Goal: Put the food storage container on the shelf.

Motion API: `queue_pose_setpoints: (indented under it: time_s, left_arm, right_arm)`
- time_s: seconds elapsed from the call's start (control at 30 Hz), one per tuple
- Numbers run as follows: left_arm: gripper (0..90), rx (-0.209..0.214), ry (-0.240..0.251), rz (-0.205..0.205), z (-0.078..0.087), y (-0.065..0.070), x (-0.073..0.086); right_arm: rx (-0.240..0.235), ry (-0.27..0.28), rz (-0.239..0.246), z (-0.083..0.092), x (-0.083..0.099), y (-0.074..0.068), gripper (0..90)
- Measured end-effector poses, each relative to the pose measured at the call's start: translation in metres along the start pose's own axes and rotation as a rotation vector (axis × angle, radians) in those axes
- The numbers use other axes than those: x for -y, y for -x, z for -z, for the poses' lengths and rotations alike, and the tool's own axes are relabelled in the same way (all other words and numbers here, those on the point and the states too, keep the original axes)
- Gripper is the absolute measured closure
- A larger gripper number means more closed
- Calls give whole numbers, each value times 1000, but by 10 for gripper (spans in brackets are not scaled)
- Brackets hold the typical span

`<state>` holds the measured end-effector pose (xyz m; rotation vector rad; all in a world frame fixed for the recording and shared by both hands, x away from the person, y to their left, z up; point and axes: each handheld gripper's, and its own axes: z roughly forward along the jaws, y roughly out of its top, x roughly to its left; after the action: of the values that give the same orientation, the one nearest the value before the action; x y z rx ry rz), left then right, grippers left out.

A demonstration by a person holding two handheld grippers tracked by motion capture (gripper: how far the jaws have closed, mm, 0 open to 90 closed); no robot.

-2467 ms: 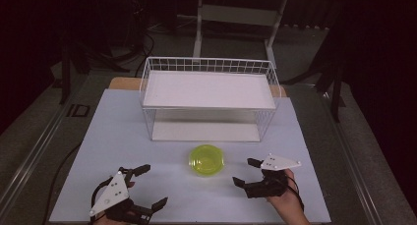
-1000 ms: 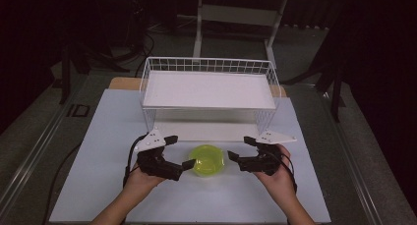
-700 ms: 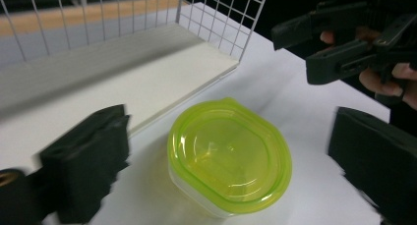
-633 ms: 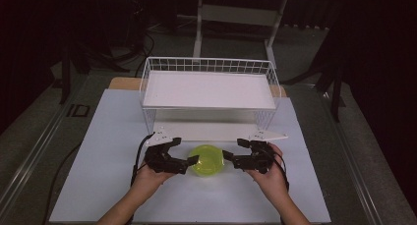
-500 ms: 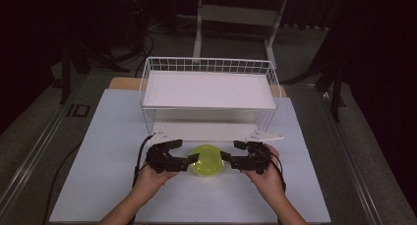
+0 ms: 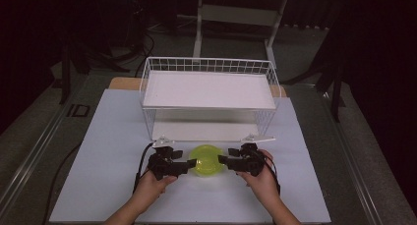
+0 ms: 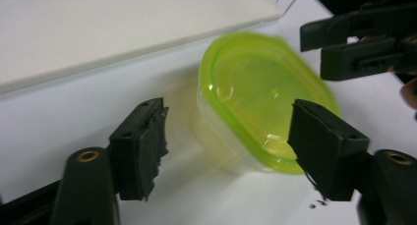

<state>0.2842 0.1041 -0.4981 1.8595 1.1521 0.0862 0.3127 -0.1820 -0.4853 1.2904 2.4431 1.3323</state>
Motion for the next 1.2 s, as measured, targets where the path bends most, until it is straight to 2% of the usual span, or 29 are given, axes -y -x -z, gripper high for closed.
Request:
queue_pose_setpoints:
  time_s: [0.1,0.2,0.3,0.47,0.6,0.67,0.77,0.9,0.97,1.0,1.07,1.13,1.2]
  left_arm:
    - [352,11,7,16,-1,-2,1]
    - [449,36,-4,52,-2,-5,1]
    - [532,52,-23,69,-3,-6,2]
    - [606,83,-45,81,-5,-4,2]
    - [629,62,-47,75,-5,2,2]
    - [687,66,-31,94,-2,5,3]
    - [724,64,-15,94,0,7,6]
    - [750,55,-8,113,4,11,10]
    - [766,53,-10,118,5,12,11]
    - [766,44,-24,132,6,12,11]
    - [804,46,-25,137,6,11,11]
    - [806,37,-20,118,9,14,9]
    - [806,41,5,104,14,17,7]
  right_arm:
    - [8,-15,-4,-3,1,0,460]
    - [7,-29,-8,-5,2,-1,496]
    - [11,-46,-15,-8,4,-1,523]
    - [-2,-54,-25,-6,5,-6,622]
    - [-13,-62,-37,-5,5,-7,658]
    - [-17,-53,-42,-3,7,-10,703]
    - [-21,-36,-31,0,11,-13,724]
    - [-64,-8,-78,3,17,-13,758]
    - [-65,-5,-82,3,17,-14,765]
    - [-62,0,-82,4,17,-16,777]
    - [-3,-3,-2,6,16,-27,806]
    - [4,-9,-7,6,16,-30,806]
    - [15,5,22,10,14,-33,806]
